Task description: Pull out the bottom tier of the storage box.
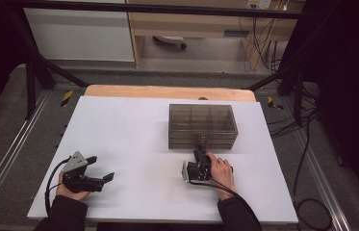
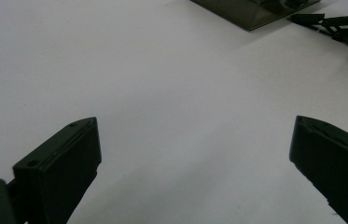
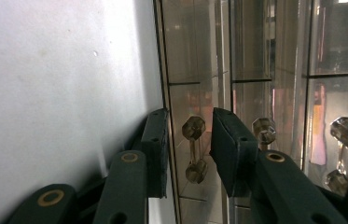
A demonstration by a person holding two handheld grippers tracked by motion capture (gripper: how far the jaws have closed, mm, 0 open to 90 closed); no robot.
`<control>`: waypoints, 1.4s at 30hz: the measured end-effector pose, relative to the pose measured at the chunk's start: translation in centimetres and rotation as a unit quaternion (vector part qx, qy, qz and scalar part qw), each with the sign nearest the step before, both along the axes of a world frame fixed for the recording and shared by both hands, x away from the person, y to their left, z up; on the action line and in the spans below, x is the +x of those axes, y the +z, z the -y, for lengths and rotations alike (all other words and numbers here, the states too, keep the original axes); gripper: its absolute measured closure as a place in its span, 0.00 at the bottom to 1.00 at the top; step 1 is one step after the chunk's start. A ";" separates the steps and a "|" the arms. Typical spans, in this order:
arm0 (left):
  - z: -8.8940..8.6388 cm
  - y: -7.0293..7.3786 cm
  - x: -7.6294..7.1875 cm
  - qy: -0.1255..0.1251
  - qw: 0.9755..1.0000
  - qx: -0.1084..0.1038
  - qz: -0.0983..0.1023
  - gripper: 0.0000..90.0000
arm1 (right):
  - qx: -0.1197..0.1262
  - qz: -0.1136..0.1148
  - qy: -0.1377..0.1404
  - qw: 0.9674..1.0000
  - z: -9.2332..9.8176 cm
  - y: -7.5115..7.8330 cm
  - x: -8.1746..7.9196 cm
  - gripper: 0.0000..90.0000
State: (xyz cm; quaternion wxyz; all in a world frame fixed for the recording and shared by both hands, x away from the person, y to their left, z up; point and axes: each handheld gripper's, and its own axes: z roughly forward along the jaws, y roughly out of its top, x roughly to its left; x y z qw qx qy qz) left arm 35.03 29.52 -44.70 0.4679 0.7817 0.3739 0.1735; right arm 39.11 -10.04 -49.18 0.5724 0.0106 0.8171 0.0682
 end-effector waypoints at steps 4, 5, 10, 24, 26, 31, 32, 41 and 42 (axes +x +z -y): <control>0.0 0.0 0.0 0.000 1.000 0.000 0.001 0.02 | -0.004 0.011 0.002 1.000 -0.1 -0.3 0.1 0.77; 0.0 0.0 0.0 0.000 1.000 0.000 0.001 0.02 | -0.005 0.012 0.002 1.000 -0.1 -0.3 0.1 0.78; 0.0 0.0 0.0 0.000 1.000 0.000 0.001 0.02 | -0.006 0.018 -0.004 1.000 -0.2 -0.5 0.0 0.80; 0.0 0.1 0.0 0.000 1.000 0.000 0.002 0.02 | -0.008 0.040 -0.010 0.999 -0.3 -1.0 -0.1 0.85; 0.0 0.1 -0.1 0.000 1.000 0.000 0.002 0.02 | -0.008 0.046 -0.010 0.999 -0.2 -1.2 -0.1 0.86; 0.0 0.1 -0.1 0.000 1.000 0.001 0.003 0.02 | -0.019 0.060 -0.007 0.998 -0.3 -1.4 -0.2 0.87; 0.0 0.1 -0.1 0.000 1.000 0.000 0.003 0.02 | -0.017 0.062 -0.005 0.998 -0.3 -1.4 -0.1 0.88; 0.0 0.1 -0.1 -0.001 1.000 0.001 0.003 0.02 | -0.025 0.071 -0.005 0.997 -0.3 -1.6 -0.3 0.89; 0.0 0.1 -0.1 -0.001 1.000 0.001 0.003 0.02 | -0.026 0.073 -0.004 0.997 -0.3 -1.6 -0.3 0.89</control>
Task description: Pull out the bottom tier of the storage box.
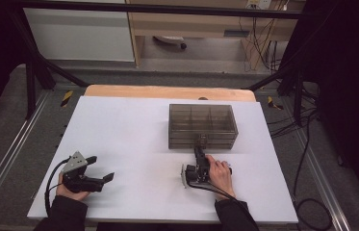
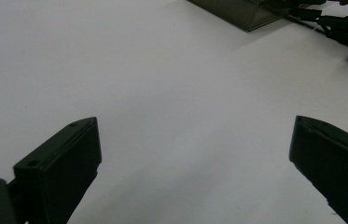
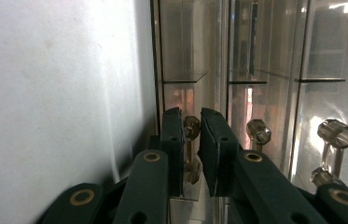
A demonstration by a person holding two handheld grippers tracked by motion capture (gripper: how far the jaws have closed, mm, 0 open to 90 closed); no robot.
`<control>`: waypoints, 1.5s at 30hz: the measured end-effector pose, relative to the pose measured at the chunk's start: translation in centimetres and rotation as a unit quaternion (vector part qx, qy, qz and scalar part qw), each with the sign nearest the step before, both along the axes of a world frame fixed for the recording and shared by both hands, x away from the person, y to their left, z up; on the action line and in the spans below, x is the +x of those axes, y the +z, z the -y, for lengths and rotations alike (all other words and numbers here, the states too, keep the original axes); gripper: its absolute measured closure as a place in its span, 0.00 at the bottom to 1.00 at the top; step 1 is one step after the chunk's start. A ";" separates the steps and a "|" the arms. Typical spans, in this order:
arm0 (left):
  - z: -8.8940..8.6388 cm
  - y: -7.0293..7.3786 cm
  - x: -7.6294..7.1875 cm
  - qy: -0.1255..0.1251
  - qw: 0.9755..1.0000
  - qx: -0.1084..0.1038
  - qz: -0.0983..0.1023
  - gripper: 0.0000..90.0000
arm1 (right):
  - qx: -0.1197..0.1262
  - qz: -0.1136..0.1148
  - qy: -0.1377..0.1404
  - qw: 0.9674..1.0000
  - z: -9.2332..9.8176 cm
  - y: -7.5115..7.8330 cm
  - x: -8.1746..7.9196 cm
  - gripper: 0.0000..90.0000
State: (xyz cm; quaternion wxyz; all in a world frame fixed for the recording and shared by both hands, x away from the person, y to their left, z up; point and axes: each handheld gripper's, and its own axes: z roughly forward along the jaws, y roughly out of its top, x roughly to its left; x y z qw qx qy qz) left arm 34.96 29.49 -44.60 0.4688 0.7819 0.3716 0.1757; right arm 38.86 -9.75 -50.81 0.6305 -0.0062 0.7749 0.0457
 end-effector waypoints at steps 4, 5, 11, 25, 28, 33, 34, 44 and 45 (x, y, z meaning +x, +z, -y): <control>0.0 0.0 0.0 -0.001 1.000 0.001 0.000 0.02 | -0.003 -0.001 0.001 1.000 0.0 0.0 0.0 0.89; 0.0 0.0 0.0 -0.001 1.000 0.001 0.000 0.02 | -0.001 0.002 0.001 1.000 0.0 -0.1 0.0 0.89; 0.0 0.0 0.0 0.000 1.000 0.000 0.000 0.02 | -0.012 0.003 0.007 1.000 0.1 0.0 0.0 0.90; 0.0 0.0 0.0 -0.001 1.000 0.001 0.000 0.02 | -0.015 -0.004 0.004 1.000 0.1 0.1 -1.1 0.89; 0.0 0.0 0.0 -0.001 1.000 0.001 0.000 0.02 | -0.015 -0.005 0.006 1.000 0.1 0.1 -1.3 0.89; 0.0 0.0 0.0 0.000 1.000 0.000 0.001 0.02 | 0.002 -0.017 0.007 1.000 0.2 0.4 -1.4 0.86; 0.0 0.0 0.0 0.000 1.000 0.000 0.001 0.02 | 0.006 -0.017 0.011 1.000 0.2 0.5 -1.4 0.82; 0.0 0.0 0.0 0.000 1.000 0.001 0.000 0.02 | 0.017 -0.034 0.013 0.999 0.5 1.4 -1.0 0.71; 0.0 0.0 0.0 -0.001 1.000 0.001 0.000 0.02 | 0.019 -0.036 0.011 0.999 0.6 1.3 -1.0 0.71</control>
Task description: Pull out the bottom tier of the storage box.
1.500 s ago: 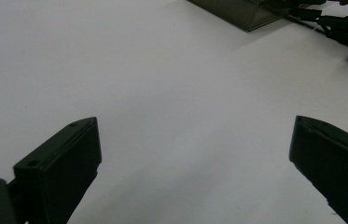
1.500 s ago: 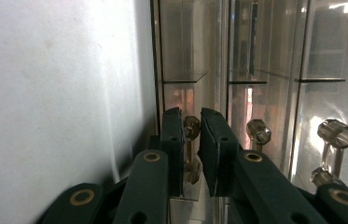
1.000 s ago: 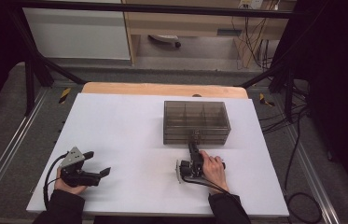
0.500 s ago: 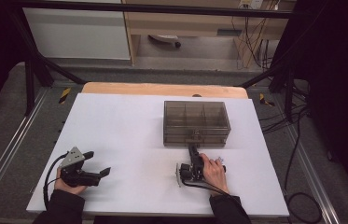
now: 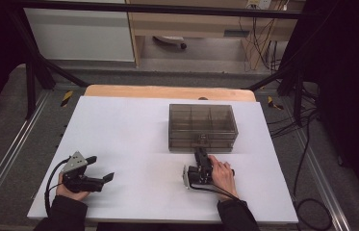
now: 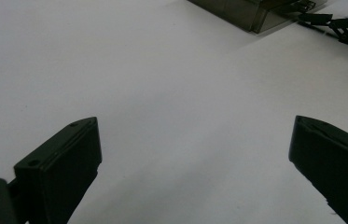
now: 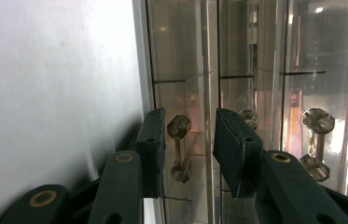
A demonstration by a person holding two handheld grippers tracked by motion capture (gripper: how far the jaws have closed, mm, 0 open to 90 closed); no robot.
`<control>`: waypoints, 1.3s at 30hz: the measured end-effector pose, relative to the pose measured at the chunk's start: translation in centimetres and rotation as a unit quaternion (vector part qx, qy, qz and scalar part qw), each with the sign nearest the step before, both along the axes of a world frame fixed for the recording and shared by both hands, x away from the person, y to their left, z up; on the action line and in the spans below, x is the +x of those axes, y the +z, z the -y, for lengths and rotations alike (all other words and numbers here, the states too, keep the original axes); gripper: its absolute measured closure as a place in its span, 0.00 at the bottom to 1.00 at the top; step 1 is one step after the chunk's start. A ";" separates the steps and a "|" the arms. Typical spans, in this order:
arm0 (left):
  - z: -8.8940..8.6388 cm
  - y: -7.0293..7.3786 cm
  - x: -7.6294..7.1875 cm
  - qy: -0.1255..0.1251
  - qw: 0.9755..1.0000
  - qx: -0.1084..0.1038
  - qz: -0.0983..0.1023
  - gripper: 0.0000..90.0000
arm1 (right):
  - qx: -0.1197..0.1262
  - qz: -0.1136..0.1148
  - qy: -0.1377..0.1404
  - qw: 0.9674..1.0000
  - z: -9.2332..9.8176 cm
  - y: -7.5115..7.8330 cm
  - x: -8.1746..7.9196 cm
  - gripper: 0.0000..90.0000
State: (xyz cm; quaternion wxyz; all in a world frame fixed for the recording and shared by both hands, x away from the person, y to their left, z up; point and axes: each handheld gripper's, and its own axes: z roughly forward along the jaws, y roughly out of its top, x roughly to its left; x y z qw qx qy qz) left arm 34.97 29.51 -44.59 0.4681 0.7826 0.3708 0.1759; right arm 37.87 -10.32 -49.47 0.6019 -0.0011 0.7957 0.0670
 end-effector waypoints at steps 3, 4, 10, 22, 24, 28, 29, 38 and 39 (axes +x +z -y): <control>0.0 0.0 0.0 0.000 1.000 0.001 0.001 0.02 | -0.005 -0.004 -0.001 1.000 0.2 0.1 0.2 0.74; 0.0 0.0 0.0 0.000 1.000 0.000 0.000 0.02 | -0.007 -0.005 0.000 1.000 0.2 0.1 0.2 0.75; 0.0 0.0 0.0 0.000 1.000 0.001 0.000 0.02 | -0.017 -0.003 0.008 1.000 0.3 0.0 0.3 0.76; 0.0 0.0 0.0 0.001 1.000 0.000 0.000 0.02 | -0.029 -0.003 0.014 0.999 0.3 0.1 0.3 0.77; 0.0 0.0 0.0 0.001 1.000 0.000 0.000 0.02 | -0.027 -0.004 0.013 1.000 0.3 0.1 0.2 0.77; 0.0 0.0 0.0 0.001 1.000 0.000 0.000 0.02 | -0.029 -0.005 0.013 0.999 0.3 0.1 0.1 0.77; 0.0 0.0 0.0 0.001 1.000 0.000 0.000 0.02 | -0.027 -0.005 0.012 1.000 0.3 0.1 0.0 0.77; 0.0 0.0 0.0 0.001 1.000 0.000 0.000 0.02 | -0.030 -0.005 0.015 0.999 0.4 0.1 -0.2 0.77; 0.0 0.0 0.0 0.001 1.000 0.000 0.000 0.02 | -0.030 -0.005 0.015 0.999 0.4 0.1 -0.3 0.77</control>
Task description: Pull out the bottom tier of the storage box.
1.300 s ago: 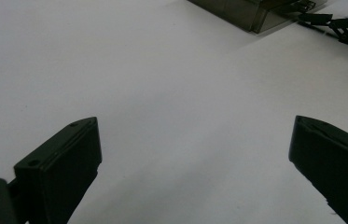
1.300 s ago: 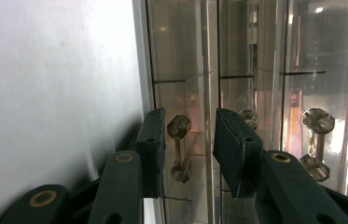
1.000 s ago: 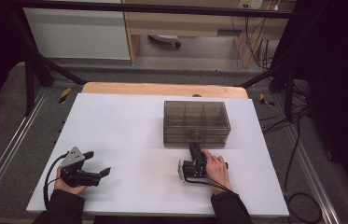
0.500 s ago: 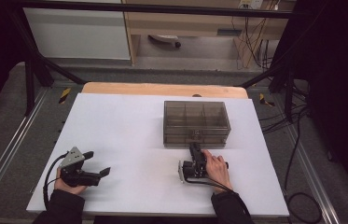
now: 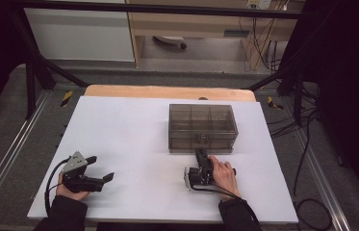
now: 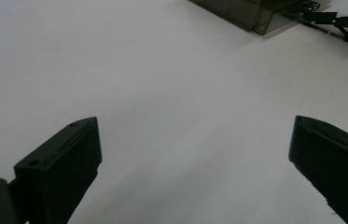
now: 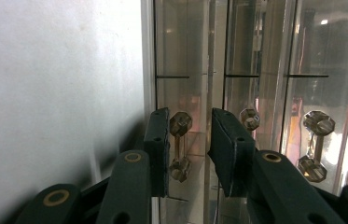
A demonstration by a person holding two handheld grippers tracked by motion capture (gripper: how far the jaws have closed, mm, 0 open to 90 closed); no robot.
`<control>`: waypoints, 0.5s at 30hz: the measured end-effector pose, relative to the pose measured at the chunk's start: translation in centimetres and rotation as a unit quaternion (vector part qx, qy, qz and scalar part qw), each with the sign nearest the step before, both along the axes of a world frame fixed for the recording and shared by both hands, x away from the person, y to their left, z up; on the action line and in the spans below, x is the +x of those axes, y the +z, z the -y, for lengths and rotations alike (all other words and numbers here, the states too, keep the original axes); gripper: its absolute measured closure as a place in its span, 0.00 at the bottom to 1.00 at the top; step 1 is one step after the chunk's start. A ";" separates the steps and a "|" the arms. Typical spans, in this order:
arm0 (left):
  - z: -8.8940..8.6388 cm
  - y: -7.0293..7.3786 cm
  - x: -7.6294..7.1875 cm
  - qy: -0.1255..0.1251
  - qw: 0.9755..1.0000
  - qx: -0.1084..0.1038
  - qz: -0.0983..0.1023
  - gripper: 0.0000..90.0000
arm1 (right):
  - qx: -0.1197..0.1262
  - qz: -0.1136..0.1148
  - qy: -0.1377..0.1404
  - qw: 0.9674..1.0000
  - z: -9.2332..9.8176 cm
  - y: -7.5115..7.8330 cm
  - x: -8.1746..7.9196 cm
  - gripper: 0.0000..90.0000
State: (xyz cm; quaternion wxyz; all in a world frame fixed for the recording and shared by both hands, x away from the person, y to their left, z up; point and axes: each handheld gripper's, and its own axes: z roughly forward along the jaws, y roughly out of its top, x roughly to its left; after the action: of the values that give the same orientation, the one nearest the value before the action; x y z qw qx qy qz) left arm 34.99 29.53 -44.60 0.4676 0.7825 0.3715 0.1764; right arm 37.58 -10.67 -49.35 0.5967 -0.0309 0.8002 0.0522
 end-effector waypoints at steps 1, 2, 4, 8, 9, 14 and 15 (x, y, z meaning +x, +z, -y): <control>0.0 0.0 0.0 0.000 1.000 0.000 0.000 0.02 | 0.003 0.000 -0.001 1.000 0.0 -0.1 -0.1 0.77; 0.0 0.0 0.0 0.000 1.000 -0.001 0.000 0.02 | 0.003 0.000 -0.001 1.000 0.0 -0.1 -0.1 0.77; 0.0 0.0 0.0 0.000 1.000 0.000 0.000 0.02 | 0.004 0.000 -0.001 1.000 0.0 -0.1 -0.2 0.77; 0.0 0.0 0.0 0.000 1.000 0.000 0.000 0.02 | 0.000 0.000 0.002 1.000 0.0 0.0 -0.3 0.77; 0.0 0.0 0.0 0.000 1.000 -0.001 0.000 0.02 | 0.004 0.000 -0.001 1.000 0.0 -0.1 -0.4 0.77; 0.0 0.0 0.0 0.000 1.000 -0.001 0.000 0.02 | 0.005 0.000 -0.001 1.000 0.0 -0.1 -0.6 0.77; 0.0 0.0 0.0 0.001 1.000 -0.001 0.000 0.02 | 0.005 0.000 -0.002 1.000 0.0 -0.1 -0.6 0.77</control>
State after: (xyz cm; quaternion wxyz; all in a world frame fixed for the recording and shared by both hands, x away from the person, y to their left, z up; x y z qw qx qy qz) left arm 34.96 29.53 -44.57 0.4684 0.7817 0.3719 0.1766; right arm 36.93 -10.65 -49.42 0.5968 -0.0265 0.8000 0.0554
